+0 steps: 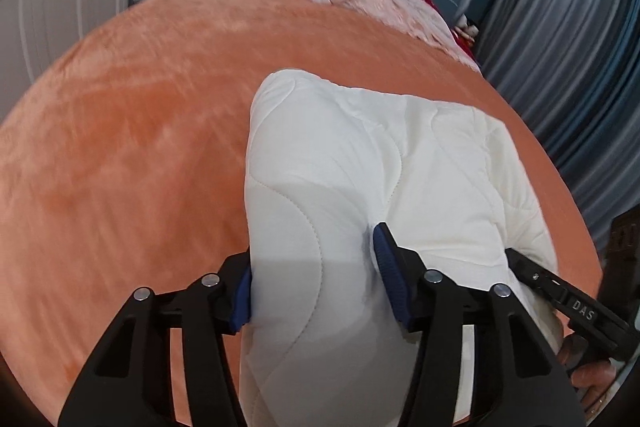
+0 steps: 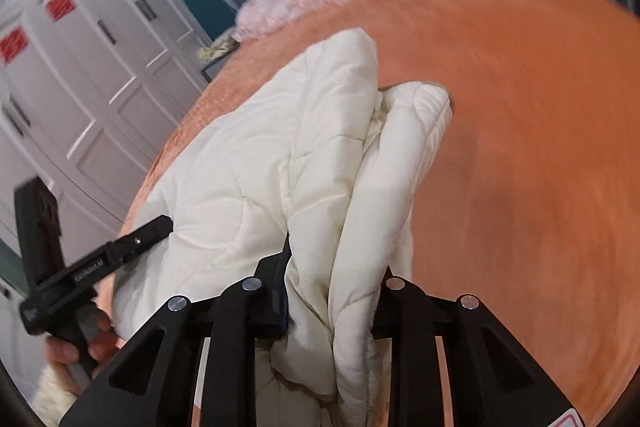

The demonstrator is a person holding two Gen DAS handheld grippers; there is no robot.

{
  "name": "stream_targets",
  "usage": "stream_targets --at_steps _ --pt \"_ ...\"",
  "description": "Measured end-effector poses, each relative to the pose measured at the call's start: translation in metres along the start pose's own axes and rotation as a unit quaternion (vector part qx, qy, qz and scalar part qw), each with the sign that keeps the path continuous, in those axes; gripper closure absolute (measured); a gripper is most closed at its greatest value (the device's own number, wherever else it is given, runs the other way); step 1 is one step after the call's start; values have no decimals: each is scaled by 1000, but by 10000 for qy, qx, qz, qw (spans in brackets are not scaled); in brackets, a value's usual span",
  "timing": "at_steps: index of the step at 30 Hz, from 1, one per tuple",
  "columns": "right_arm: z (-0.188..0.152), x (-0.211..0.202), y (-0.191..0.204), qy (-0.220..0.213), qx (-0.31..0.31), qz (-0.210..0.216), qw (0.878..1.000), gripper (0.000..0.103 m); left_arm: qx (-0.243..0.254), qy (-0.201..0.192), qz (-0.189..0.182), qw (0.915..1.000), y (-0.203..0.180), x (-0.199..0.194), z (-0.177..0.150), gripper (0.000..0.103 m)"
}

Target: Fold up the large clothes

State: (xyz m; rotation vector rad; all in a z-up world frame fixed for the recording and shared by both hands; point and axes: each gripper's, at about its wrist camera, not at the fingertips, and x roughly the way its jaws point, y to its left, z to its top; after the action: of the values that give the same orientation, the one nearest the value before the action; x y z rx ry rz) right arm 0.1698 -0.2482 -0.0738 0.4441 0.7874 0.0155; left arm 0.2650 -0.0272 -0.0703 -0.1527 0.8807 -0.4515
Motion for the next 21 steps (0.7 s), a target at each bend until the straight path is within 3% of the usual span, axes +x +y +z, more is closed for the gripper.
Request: stream_targets --at_steps 4,7,14,21 --pt "30 34 28 -105 -461 -156 9988 79 108 -314 301 9990 18 4 29 52" --pt "43 66 45 8 -696 -371 9969 79 135 -274 545 9980 34 22 40 51" --pt "50 105 60 112 -1039 -842 9910 73 270 -320 914 9949 54 54 39 46" --pt "42 107 60 151 -1186 -1104 9867 62 478 -399 1237 9904 51 64 39 39"
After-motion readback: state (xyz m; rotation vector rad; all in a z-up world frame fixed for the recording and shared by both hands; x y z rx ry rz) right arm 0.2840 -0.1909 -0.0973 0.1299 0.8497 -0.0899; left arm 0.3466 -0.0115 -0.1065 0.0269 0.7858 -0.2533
